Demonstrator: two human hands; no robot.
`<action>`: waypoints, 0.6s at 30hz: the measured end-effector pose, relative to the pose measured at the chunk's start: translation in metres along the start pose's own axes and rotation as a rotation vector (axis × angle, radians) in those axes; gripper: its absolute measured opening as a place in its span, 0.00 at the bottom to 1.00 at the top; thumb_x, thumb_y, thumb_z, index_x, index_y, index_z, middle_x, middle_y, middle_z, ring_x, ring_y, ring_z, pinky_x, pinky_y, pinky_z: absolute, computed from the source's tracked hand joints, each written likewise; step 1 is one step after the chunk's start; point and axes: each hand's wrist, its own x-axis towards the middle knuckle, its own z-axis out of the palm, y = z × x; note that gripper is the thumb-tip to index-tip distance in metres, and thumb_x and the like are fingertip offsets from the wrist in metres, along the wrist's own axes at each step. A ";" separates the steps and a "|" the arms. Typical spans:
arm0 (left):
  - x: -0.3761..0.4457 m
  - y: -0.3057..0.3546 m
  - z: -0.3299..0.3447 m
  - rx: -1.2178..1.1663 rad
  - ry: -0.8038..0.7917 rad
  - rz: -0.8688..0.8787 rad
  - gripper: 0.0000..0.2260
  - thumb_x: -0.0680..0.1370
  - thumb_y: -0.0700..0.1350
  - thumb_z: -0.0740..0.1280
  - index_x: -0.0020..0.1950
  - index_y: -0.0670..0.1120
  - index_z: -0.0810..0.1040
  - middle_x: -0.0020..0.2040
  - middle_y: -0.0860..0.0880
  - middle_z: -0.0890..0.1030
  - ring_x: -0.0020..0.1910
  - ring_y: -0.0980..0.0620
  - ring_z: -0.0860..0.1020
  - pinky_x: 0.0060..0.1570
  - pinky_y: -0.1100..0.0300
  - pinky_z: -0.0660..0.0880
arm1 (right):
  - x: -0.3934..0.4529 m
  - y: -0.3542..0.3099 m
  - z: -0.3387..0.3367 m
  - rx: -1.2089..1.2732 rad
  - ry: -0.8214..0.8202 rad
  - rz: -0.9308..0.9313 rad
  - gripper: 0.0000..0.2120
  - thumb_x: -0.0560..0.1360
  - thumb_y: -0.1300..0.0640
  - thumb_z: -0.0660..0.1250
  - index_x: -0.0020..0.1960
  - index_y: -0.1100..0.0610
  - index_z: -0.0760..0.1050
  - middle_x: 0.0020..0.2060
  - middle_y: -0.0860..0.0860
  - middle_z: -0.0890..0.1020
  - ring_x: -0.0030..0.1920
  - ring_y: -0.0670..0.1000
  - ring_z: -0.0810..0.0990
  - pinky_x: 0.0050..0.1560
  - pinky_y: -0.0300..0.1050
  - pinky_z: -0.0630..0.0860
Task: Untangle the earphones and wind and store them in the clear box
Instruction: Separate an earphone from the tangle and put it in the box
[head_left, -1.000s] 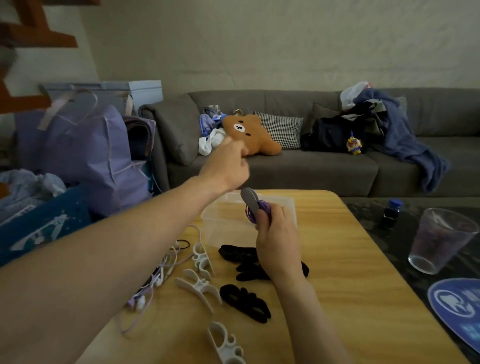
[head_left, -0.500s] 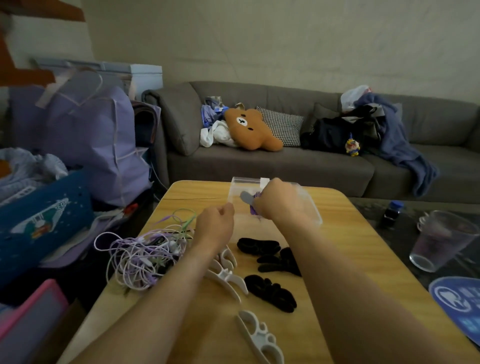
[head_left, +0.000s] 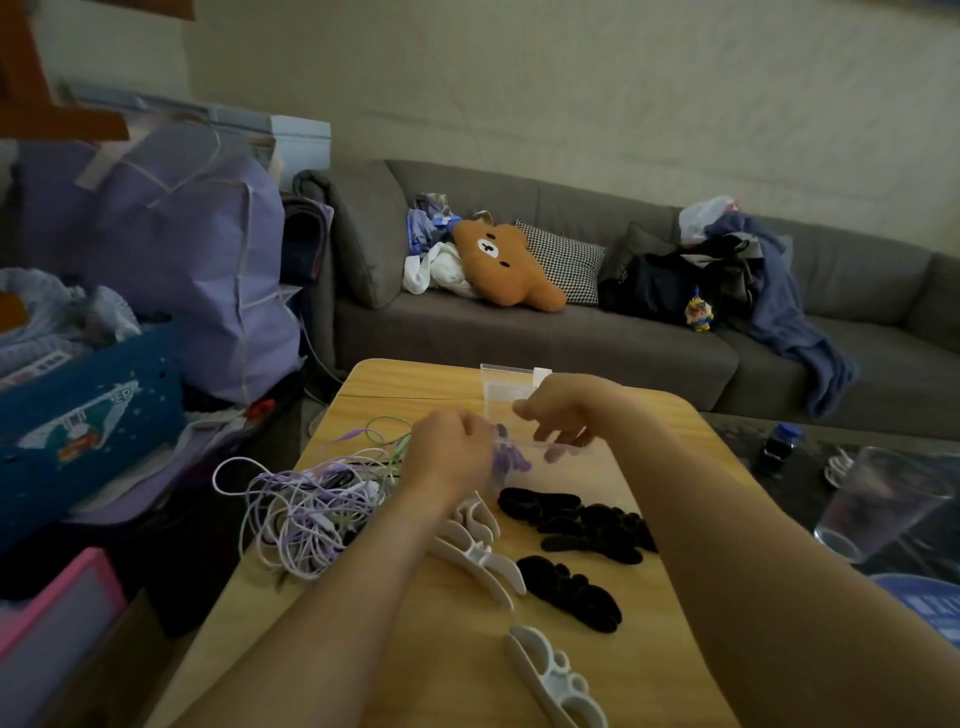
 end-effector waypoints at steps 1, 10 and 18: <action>-0.001 0.001 -0.005 0.028 0.096 0.039 0.12 0.82 0.43 0.60 0.44 0.45 0.81 0.37 0.49 0.81 0.34 0.53 0.76 0.30 0.63 0.70 | -0.002 0.002 0.001 0.020 0.098 -0.047 0.17 0.83 0.48 0.60 0.65 0.58 0.74 0.56 0.54 0.83 0.45 0.52 0.85 0.46 0.48 0.80; -0.059 -0.018 -0.063 0.564 0.225 0.100 0.13 0.77 0.48 0.67 0.62 0.52 0.78 0.64 0.47 0.74 0.66 0.44 0.69 0.65 0.47 0.65 | -0.081 0.017 0.070 0.348 0.564 -0.594 0.09 0.80 0.57 0.65 0.58 0.52 0.81 0.42 0.42 0.80 0.40 0.38 0.78 0.35 0.25 0.71; -0.073 -0.066 -0.080 0.677 0.006 -0.268 0.37 0.68 0.65 0.74 0.73 0.59 0.65 0.68 0.43 0.66 0.68 0.39 0.66 0.63 0.44 0.69 | -0.102 0.037 0.120 -0.171 0.199 -0.518 0.27 0.74 0.43 0.71 0.71 0.44 0.71 0.66 0.51 0.69 0.67 0.54 0.66 0.67 0.50 0.70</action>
